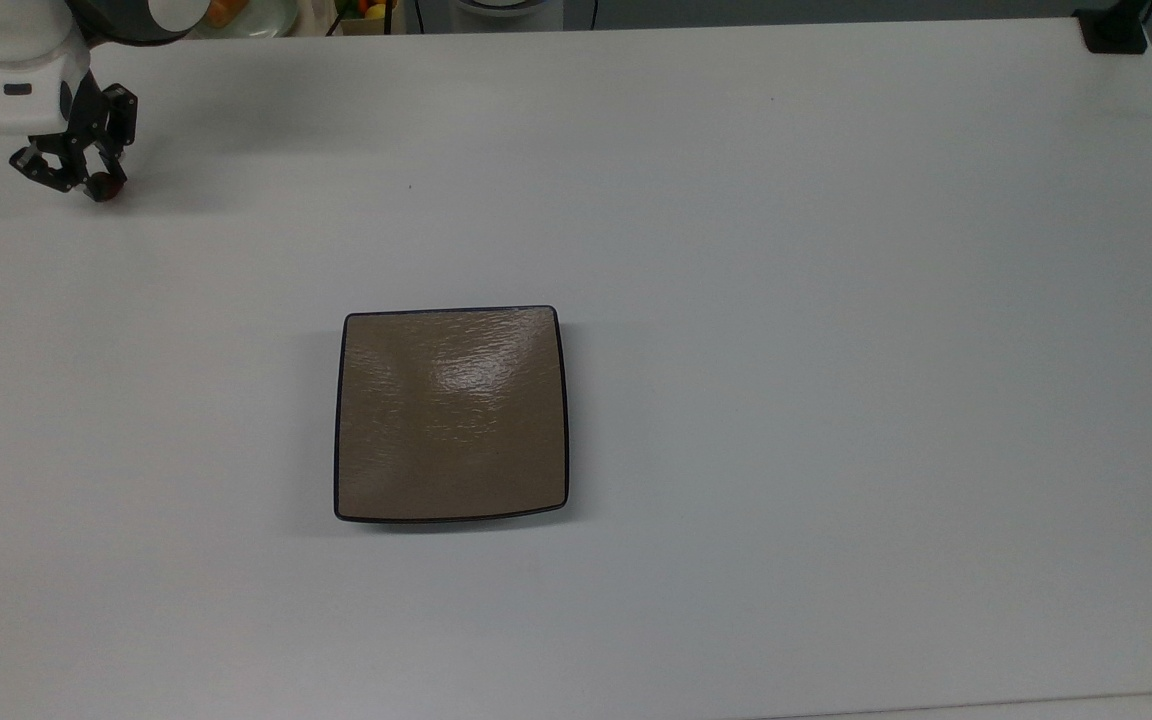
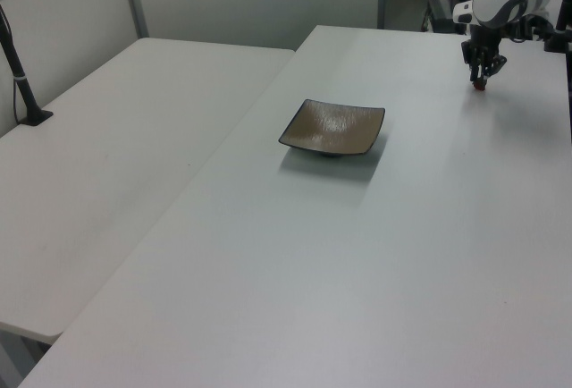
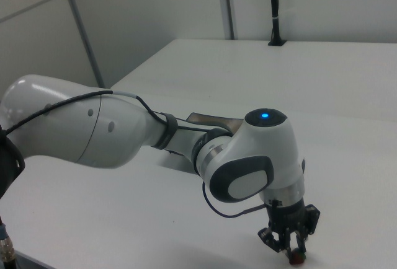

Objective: Strawberries on a ceramic plate
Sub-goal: 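Close the gripper around the red strawberry, then lift the strawberry and carry it toward the brown plate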

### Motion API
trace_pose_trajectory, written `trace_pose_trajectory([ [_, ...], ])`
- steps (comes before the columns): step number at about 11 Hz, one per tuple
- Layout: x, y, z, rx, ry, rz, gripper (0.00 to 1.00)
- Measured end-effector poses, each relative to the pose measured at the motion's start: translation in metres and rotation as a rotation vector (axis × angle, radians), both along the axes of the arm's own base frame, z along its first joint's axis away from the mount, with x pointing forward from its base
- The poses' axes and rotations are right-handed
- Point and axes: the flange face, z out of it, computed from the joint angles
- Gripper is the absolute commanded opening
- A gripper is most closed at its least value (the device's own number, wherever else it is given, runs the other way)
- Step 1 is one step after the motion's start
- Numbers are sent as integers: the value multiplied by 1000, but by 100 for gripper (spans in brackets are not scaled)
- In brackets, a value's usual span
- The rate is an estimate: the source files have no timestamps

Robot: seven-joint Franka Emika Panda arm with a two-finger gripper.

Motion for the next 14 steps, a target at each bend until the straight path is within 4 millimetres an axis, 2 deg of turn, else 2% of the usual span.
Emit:
trace_pose_trajectory([
  [5,2,1,2,-14,6,16,0],
  [8,7,3,16,-26,-18,23,0],
  [11,18,14,55,-21,-36,16,0],
  [13,26,28,99,21,9,-36,0],
  [14,29,36,114,28,8,-65,0],
])
